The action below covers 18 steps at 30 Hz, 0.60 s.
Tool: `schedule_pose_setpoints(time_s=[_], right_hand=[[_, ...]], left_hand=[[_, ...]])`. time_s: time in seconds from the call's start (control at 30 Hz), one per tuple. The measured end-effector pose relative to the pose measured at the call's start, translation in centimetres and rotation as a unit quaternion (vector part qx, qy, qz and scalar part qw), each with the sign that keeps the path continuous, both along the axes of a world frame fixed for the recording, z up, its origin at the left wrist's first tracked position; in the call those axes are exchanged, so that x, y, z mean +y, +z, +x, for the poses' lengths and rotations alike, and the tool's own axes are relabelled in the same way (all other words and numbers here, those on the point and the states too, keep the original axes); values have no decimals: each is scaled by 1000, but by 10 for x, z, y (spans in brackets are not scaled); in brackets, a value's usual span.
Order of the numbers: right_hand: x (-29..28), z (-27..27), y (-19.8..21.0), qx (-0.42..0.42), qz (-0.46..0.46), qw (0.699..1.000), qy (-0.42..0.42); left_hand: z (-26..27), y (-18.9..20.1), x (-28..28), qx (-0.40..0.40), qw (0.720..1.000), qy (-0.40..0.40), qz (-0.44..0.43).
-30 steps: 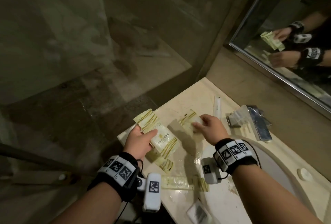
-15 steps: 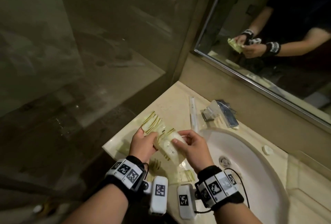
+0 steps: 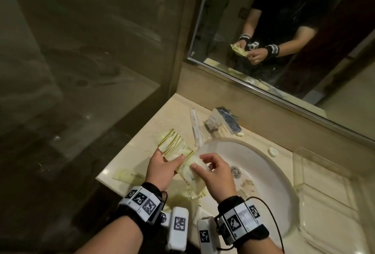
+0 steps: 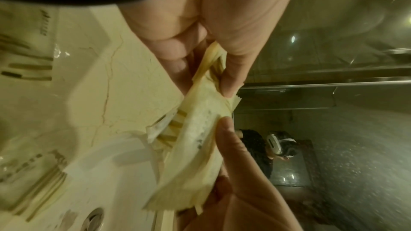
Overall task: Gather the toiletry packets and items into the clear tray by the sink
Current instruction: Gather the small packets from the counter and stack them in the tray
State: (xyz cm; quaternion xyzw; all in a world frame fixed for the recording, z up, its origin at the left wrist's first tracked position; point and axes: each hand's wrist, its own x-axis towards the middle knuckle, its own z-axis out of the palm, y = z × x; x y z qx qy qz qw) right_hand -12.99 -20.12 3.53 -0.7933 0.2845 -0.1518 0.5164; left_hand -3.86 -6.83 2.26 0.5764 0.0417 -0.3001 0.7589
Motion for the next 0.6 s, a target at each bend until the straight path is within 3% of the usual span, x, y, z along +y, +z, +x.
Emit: schedule_pose_setpoints(time_s=[0.07,0.2,0.37,0.6], right_hand=[[-4,-7,1,17,20,999,-19],[-16,-23,3,3,246,969,-12],[-36,-55,17,-6,237,972,7],[-68,-121,15,-28,293,949,-116]], left_hand=[[-3,1,-4,-4,1000,-7,-3],[-14,4,-17,-10,999,-50,-3],[-39,5,-45,-44,990,-134,2],[-86,-3,-105,-7,971,-237,-31]])
